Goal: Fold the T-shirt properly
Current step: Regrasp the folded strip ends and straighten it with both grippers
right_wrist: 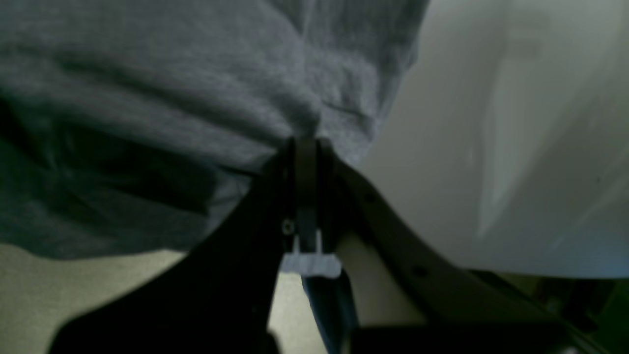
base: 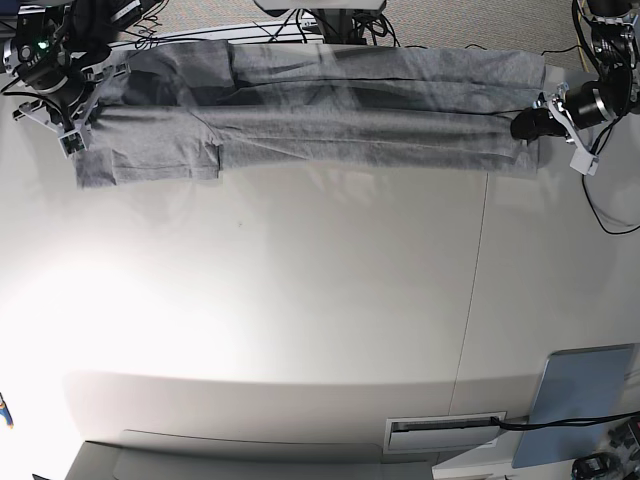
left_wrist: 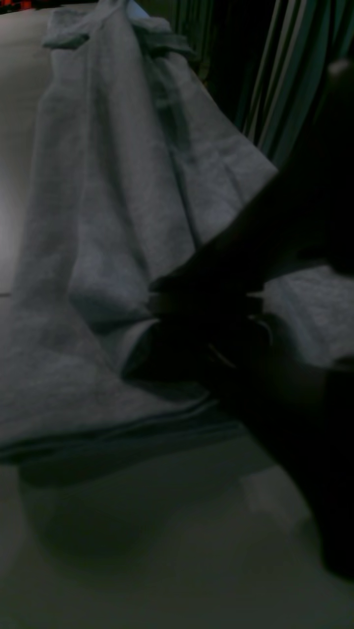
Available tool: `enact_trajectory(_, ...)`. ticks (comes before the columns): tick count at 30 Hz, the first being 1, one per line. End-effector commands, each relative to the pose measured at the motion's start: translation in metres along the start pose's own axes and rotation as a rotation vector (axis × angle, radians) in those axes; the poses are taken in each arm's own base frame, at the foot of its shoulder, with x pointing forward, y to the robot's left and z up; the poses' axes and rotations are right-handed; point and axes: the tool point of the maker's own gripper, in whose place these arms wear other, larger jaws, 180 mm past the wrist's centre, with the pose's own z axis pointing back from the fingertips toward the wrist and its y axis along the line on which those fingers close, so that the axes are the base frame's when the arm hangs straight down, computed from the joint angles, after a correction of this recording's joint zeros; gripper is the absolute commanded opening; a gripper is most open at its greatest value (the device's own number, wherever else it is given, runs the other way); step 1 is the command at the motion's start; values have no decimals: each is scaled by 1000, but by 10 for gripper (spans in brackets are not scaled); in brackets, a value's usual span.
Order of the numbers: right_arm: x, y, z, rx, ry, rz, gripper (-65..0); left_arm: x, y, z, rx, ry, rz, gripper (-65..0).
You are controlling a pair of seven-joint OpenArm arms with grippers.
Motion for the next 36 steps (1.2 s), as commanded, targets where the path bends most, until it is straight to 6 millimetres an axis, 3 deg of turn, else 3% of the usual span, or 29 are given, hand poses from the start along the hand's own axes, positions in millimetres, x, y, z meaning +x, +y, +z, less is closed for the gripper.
enact_trajectory(1, 2, -10, 5, -38, -2, 14, -650, 13, 2, 9, 8, -26, -24, -650)
enact_trajectory(14, -10, -9, 5, -36, 60, 11, -650, 13, 2, 9, 10, -25, -25, -650)
enact_trajectory(22, -15, 5, 3, -11, 58, -39, -650, 13, 2, 9, 10, -24, -25, -650)
enact_trajectory(29, -16, 10, 3, 21, 61, 113, -650, 11, 2, 9, 11, -13, -25, -650)
enact_trajectory(30, -16, 11, 3, 29, 59, 126, -635, 11, 2, 9, 11, -13, -25, -650)
enact_trajectory(34, -15, 11, 3, 30, 54, 127, -410, 10, 2, 9, 11, -7, -25, -650)
enact_trajectory(36, -14, 11, 3, 29, 51, 126, -389, 8, 2, 9, 11, 4, -25, -650)
